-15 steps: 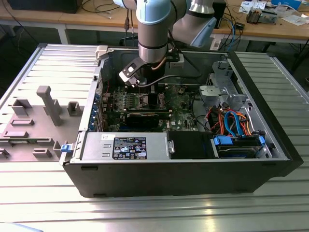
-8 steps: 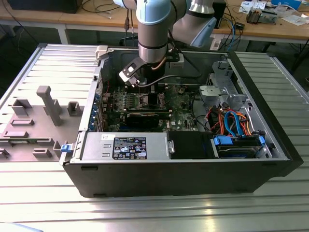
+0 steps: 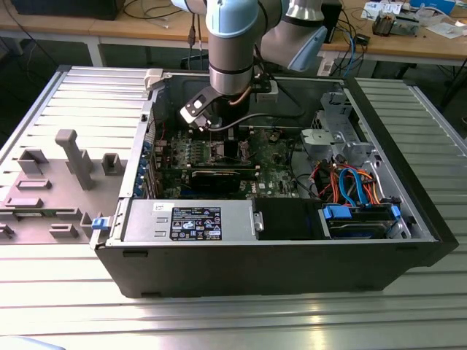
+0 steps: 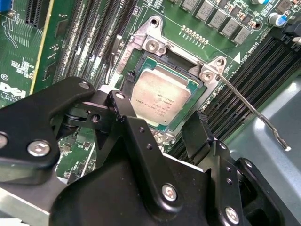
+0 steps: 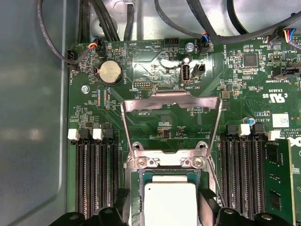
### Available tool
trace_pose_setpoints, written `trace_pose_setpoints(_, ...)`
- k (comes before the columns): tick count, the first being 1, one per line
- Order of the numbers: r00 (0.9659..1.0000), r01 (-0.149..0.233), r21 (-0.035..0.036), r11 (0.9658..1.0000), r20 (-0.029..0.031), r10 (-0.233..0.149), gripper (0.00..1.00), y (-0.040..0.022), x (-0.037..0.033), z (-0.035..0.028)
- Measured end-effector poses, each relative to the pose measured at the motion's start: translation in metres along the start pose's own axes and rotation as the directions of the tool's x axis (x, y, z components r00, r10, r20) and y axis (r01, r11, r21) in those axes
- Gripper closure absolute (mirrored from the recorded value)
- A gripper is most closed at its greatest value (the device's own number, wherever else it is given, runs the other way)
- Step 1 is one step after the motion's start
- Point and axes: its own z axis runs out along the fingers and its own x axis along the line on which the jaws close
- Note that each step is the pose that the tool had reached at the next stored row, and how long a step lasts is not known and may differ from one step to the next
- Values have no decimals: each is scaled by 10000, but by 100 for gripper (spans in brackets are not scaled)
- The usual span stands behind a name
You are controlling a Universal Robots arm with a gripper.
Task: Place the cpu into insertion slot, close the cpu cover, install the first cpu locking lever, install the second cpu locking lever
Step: 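Place the cpu into insertion slot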
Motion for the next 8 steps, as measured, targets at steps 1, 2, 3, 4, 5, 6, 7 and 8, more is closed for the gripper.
trace_pose_setpoints(1,10000,1,2,10000,51,-1,32,0,0,-3)
trace_pose_setpoints(2,9999,7,1,10000,131,-7,32,0,-1,-9)
trace_pose_setpoints(3,9998,10,-2,10000,190,-10,32,1,0,-16)
trace_pose_setpoints(4,9996,15,-2,10000,275,-15,32,1,0,-27)
trace_pose_setpoints(5,9995,18,-2,10000,312,-18,32,2,0,-35)
trace_pose_setpoints(6,9995,20,-1,10000,329,-20,32,3,0,-43)
trace_pose_setpoints(7,9994,20,-3,10000,340,-20,32,4,2,-59)
trace_pose_setpoints(8,9994,20,-2,10000,346,-19,32,4,2,-68)
